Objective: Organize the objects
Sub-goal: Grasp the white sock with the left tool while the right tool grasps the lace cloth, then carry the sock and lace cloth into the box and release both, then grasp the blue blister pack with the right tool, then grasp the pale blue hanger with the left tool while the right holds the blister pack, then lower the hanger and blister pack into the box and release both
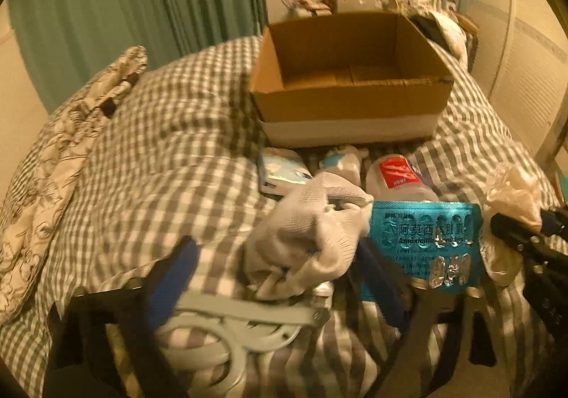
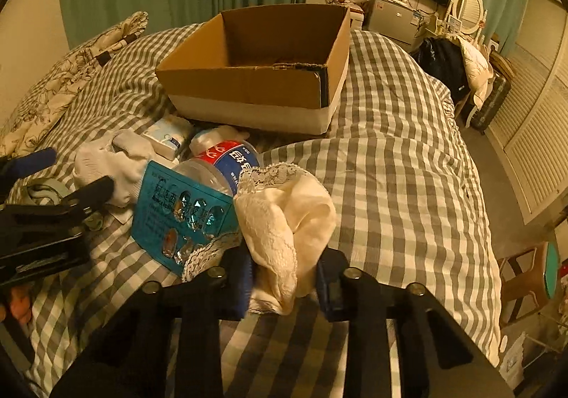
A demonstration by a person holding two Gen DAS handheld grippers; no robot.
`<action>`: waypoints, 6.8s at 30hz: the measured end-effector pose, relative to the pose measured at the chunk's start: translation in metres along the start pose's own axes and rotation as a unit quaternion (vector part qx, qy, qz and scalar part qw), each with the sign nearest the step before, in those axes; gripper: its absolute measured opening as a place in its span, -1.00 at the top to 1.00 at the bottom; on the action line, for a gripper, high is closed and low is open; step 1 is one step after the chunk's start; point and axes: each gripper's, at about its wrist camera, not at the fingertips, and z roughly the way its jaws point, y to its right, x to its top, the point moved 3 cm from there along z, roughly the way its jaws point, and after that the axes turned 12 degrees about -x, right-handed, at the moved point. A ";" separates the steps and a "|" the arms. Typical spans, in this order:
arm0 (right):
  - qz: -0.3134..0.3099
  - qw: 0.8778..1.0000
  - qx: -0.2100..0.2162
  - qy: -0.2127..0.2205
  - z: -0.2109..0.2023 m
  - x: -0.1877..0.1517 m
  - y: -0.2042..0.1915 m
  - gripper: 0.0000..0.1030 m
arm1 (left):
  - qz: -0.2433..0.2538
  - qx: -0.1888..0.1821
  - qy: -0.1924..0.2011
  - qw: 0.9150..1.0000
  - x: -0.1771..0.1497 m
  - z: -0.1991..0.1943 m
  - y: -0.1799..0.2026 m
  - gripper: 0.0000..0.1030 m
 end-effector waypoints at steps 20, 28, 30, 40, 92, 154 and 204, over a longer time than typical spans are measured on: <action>0.021 0.995 -0.012 0.096 -0.080 0.024 0.027 0.72 | 0.023 -0.026 0.074 0.997 0.016 -0.074 0.016 0.13; 0.012 0.987 0.004 0.161 -0.137 0.054 0.024 0.72 | 0.046 -0.028 0.138 0.989 0.055 -0.127 0.024 0.13; 0.008 0.984 0.007 0.176 -0.147 0.069 0.023 0.72 | 0.053 -0.022 0.153 0.987 0.070 -0.134 0.025 0.13; 0.015 0.978 0.030 0.205 -0.140 0.146 0.024 0.72 | 0.044 -0.023 0.174 0.983 0.135 -0.111 0.010 0.13; 0.023 0.981 0.028 0.192 -0.167 0.107 0.021 -0.75 | -0.007 0.010 0.120 0.993 0.061 -0.122 -0.027 -0.91; -0.101 0.989 0.101 0.038 -0.045 0.009 -0.074 0.84 | 0.122 -0.036 -0.076 0.989 -0.029 -0.002 -0.035 -0.52; -0.001 0.986 0.062 0.156 -0.032 0.203 0.009 0.85 | 0.035 -0.126 0.105 0.986 0.209 -0.006 0.000 0.76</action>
